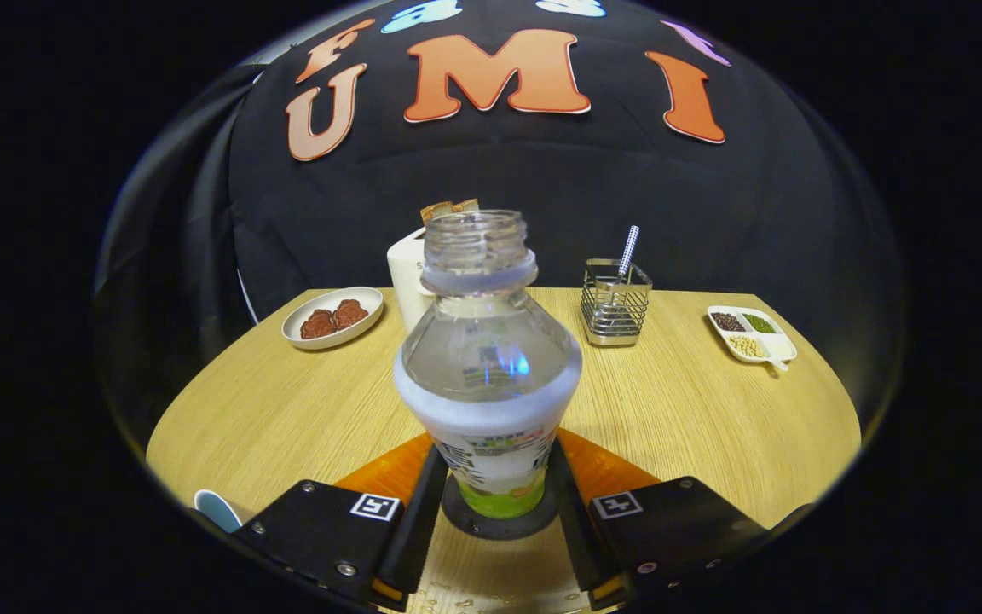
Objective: Take the bottle from table, then pour the juice into the cup, finally place the bottle on the coaster
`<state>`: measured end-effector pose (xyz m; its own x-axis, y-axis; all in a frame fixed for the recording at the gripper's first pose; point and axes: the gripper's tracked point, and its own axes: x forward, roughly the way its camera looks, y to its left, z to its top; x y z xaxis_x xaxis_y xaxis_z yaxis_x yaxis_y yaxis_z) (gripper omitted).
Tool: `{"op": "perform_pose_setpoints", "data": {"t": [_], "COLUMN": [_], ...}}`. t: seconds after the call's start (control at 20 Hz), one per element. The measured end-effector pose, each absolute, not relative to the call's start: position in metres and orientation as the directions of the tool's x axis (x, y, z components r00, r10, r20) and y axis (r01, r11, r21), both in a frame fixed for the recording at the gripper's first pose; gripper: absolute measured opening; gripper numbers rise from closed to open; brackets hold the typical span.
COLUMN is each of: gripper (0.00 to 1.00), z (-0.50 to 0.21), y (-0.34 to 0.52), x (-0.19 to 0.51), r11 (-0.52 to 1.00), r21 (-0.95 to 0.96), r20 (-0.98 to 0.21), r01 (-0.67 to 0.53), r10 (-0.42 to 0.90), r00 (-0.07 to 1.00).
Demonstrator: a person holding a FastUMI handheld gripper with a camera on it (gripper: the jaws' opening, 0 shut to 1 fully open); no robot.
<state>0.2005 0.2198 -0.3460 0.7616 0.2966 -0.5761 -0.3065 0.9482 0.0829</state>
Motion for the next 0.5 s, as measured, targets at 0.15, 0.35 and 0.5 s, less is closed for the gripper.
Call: {"op": "perform_pose_setpoints", "data": {"t": [0.15,0.35,0.5], "gripper": [0.77,0.97,0.97], "z": [-0.343,-0.312,-0.274], "y": [0.217,0.209,0.196], "x": [0.199,0.193,0.175], "r11": [0.951,0.954,0.954], "r21": [0.068,0.057,0.072], "r20": [-0.577,-0.525,-0.465], "r01": [-0.302,-0.294,-0.292], "r10": [0.284,0.279,0.291], "r00": [0.766,0.804,0.836]}}
